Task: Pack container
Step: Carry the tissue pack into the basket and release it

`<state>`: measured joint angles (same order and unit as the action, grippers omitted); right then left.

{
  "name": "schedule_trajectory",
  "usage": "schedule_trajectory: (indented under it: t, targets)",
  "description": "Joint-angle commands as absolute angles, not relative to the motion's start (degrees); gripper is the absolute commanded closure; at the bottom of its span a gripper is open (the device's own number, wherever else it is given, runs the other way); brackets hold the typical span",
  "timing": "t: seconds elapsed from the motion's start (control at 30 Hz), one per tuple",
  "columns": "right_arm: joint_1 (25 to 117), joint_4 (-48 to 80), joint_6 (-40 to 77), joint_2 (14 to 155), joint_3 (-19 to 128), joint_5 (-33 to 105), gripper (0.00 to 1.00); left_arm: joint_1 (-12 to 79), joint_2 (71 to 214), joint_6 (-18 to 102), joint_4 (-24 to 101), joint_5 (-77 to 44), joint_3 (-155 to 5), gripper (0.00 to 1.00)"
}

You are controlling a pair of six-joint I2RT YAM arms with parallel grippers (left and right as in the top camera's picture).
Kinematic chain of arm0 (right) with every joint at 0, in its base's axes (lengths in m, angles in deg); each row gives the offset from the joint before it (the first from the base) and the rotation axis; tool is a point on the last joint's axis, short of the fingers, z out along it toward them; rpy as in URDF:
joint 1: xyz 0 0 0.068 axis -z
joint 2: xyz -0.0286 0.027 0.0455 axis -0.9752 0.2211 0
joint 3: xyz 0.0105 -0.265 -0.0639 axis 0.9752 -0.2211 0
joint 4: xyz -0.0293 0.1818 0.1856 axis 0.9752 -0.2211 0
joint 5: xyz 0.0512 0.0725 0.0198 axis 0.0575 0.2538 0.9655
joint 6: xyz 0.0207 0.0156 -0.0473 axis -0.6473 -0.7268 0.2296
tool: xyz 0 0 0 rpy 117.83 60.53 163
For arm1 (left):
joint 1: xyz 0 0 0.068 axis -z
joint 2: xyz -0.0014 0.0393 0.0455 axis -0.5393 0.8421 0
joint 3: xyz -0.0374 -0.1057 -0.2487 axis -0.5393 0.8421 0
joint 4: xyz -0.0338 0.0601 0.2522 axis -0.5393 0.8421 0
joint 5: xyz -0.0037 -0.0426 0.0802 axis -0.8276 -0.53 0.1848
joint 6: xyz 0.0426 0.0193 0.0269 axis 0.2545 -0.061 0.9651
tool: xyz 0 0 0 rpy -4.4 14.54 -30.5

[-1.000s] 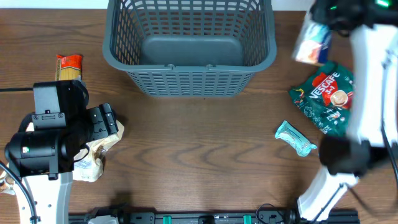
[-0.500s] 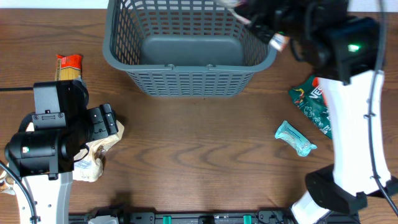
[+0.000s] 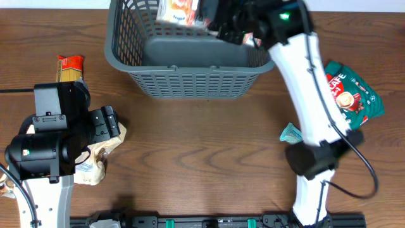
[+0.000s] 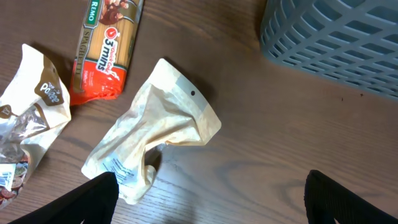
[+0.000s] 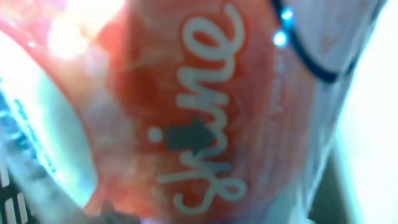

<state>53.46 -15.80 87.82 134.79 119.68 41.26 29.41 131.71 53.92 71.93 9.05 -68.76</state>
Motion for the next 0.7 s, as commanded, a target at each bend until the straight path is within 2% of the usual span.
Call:
schedule_trajectory:
  t: [0.0, 0.2, 0.27, 0.4, 0.5, 0.57, 0.67]
  targets:
    - [52.91, -16.96, 89.07, 139.21, 119.87, 44.74, 0.99, 29.17, 131.71, 54.21, 72.17, 8.46, -70.20, 0.14]
    - [52.93, -19.47, 87.75, 146.03, 119.85, 45.02, 0.99, 29.17, 131.71, 54.21, 72.17, 8.46, -70.20, 0.14]
    - [52.93, -19.69, 86.97, 147.10, 119.85, 45.02, 0.96, 29.17, 131.71, 54.21, 72.22, 8.46, -70.20, 0.14]
    - [52.91, -19.27, 81.96, 146.68, 119.87, 45.06, 0.55, 29.17, 131.71, 54.21, 72.74, 8.46, -70.20, 0.14]
    - [53.04, -19.19, 79.97, 145.68, 119.87, 45.04, 0.39, 29.17, 131.71, 54.21, 73.00, 8.46, -70.20, 0.14]
    - [53.15, -19.01, 78.31, 144.67, 119.87, 45.04, 0.13, 29.17, 131.71, 54.21, 73.22, 8.46, -70.20, 0.14]
    - [53.19, -18.49, 76.96, 141.81, 119.87, 45.09, 0.12, 29.17, 131.71, 54.21, 73.24, 8.46, -70.20, 0.14]
